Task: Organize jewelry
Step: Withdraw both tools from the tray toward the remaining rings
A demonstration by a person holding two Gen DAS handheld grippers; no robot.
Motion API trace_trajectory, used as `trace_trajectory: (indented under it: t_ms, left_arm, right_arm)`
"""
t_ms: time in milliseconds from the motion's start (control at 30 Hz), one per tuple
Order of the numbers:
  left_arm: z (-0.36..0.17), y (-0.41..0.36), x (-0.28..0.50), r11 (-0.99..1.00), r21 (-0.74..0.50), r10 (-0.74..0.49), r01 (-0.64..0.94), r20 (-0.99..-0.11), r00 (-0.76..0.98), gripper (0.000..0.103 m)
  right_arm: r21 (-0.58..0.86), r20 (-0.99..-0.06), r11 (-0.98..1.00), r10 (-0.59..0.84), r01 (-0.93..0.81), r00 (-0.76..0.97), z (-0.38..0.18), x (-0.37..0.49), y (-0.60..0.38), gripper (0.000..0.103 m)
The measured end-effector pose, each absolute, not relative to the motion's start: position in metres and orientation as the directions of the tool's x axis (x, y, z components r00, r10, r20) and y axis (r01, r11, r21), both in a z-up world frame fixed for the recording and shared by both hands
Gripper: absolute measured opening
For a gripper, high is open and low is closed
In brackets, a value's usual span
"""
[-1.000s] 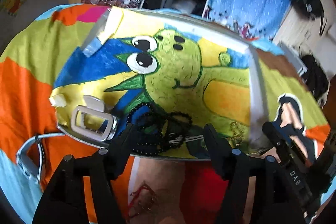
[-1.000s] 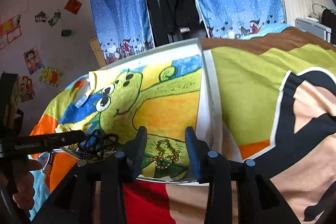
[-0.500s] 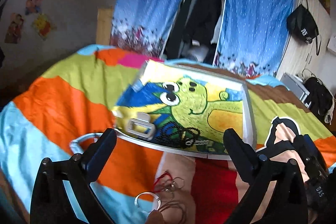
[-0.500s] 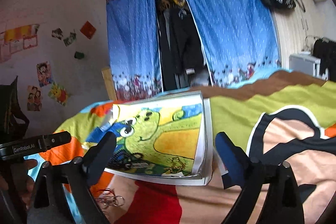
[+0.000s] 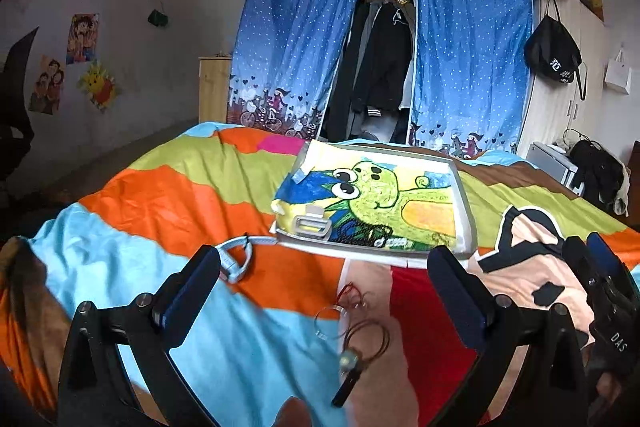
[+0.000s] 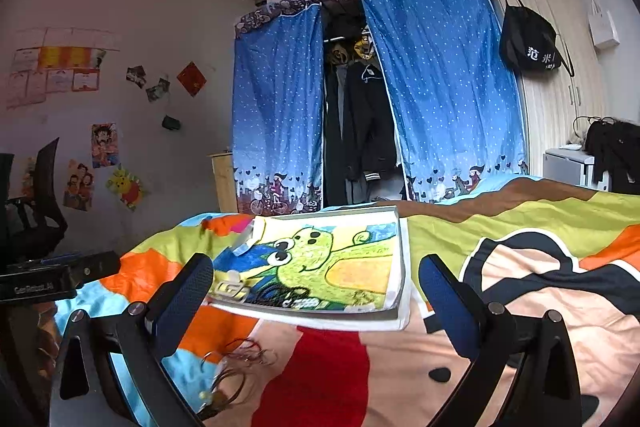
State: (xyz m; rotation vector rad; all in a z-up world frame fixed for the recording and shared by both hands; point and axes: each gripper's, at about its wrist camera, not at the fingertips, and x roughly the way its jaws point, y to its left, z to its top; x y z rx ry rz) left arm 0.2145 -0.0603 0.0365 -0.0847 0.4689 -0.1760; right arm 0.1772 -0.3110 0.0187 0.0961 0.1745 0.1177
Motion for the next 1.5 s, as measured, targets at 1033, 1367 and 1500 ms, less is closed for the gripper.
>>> trace_trajectory:
  t_ms: [1033,1367,1500]
  left_arm:
    - [-0.057,-0.011,0.16,0.999,0.019,-0.011,0.039,-0.761,0.649,0.102]
    - [-0.067,-0.016,0.209,0.988,-0.008,-0.089,0.151,-0.839,0.536,0.102]
    - [-0.07,-0.019,0.236,0.978,-0.006,-0.122,0.209,-0.828,0.548,0.102]
  right_arm:
    - [0.197,-0.569,0.975,0.2,-0.104,0.798,-0.04,0.154,-0.266,0.103]
    - [0.377,-0.628,0.914,0.371,-0.149,0.684,-0.057,0.208,-0.289,0.103]
    - [0.341,-0.634,0.916,0.389,-0.21,0.668,-0.057,0.228,-0.288,0.103]
